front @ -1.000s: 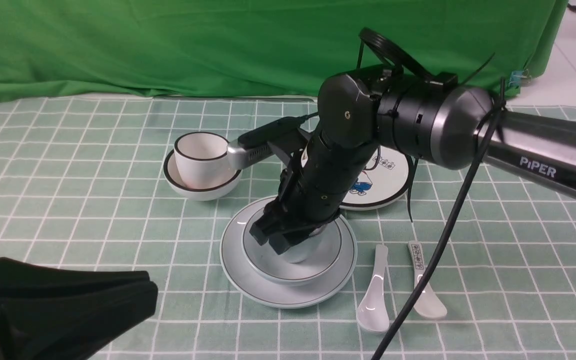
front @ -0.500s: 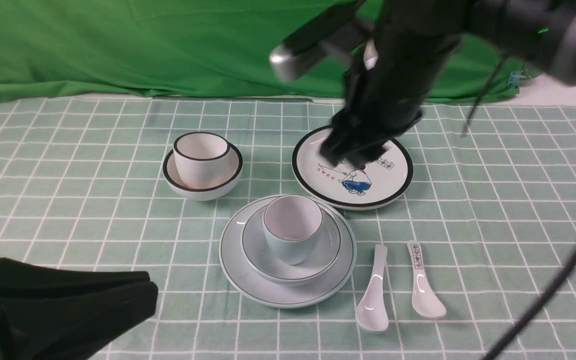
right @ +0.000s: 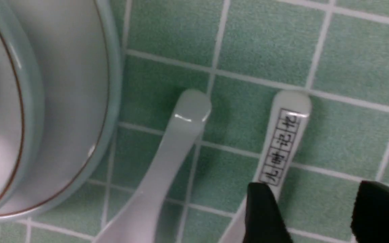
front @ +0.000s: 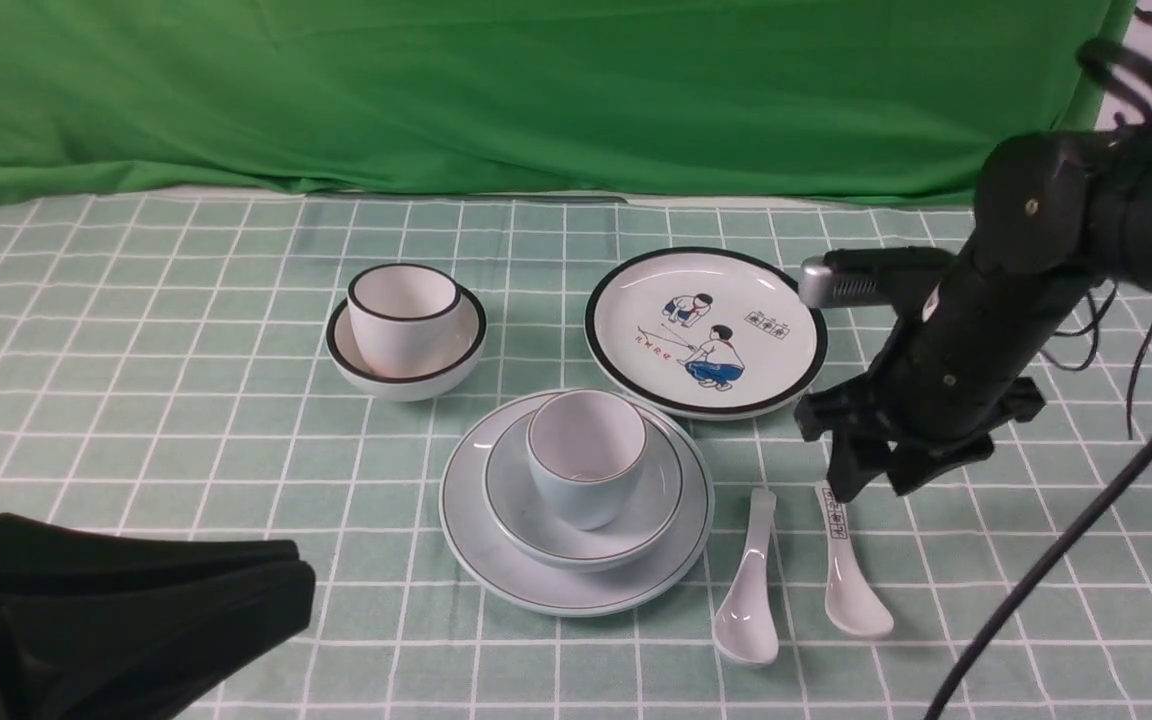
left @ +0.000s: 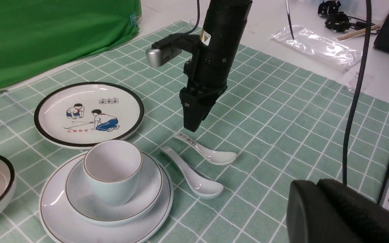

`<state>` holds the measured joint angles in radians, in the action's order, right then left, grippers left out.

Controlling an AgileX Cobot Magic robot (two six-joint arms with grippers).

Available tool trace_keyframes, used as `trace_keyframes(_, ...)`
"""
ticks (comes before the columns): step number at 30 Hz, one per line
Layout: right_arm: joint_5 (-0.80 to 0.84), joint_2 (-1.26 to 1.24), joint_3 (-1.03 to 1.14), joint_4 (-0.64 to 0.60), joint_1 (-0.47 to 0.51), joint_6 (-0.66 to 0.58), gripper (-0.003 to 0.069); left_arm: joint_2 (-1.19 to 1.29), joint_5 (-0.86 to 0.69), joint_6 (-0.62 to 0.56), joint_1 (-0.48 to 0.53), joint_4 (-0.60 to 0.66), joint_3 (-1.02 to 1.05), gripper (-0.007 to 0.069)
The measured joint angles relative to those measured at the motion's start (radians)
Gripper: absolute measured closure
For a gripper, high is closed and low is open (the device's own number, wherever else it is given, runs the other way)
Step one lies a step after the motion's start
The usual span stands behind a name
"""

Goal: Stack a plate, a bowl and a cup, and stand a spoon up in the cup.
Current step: Use the right arm to grab a blue soup spoon

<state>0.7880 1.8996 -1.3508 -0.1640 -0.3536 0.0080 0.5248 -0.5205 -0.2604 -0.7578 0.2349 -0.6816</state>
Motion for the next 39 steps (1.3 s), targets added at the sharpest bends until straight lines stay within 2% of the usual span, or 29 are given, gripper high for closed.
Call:
trace_keyframes(5, -0.019, 0.001, -0.001, -0.010, -0.080, 0.037, 0.0259, 0.000, 0.009, -0.002, 0.000, 0.000, 0.000, 0.0615)
trace_keyframes(10, -0.127, 0.016, -0.001, -0.014, -0.141, 0.119, 0.0256, 0.000, 0.014, -0.002, 0.000, 0.000, 0.000, 0.0615)
trace_keyframes(21, -0.147, 0.106, -0.001, -0.012, -0.144, 0.189, 0.0256, 0.000, 0.014, -0.002, 0.000, 0.005, 0.000, 0.0615)
trace_keyframes(34, -0.152, 0.112, -0.002, -0.011, -0.146, 0.192, 0.0263, 0.000, 0.014, -0.002, 0.000, 0.007, 0.000, 0.0615)
trace_keyframes(37, -0.148, 0.113, -0.002, -0.010, -0.146, 0.180, 0.0307, 0.000, 0.012, -0.002, 0.000, 0.007, 0.000, 0.0615)
trace_keyframes(39, -0.147, 0.114, -0.002, -0.012, -0.146, 0.169, 0.0384, 0.000, 0.006, -0.002, 0.000, 0.007, 0.000, 0.0615)
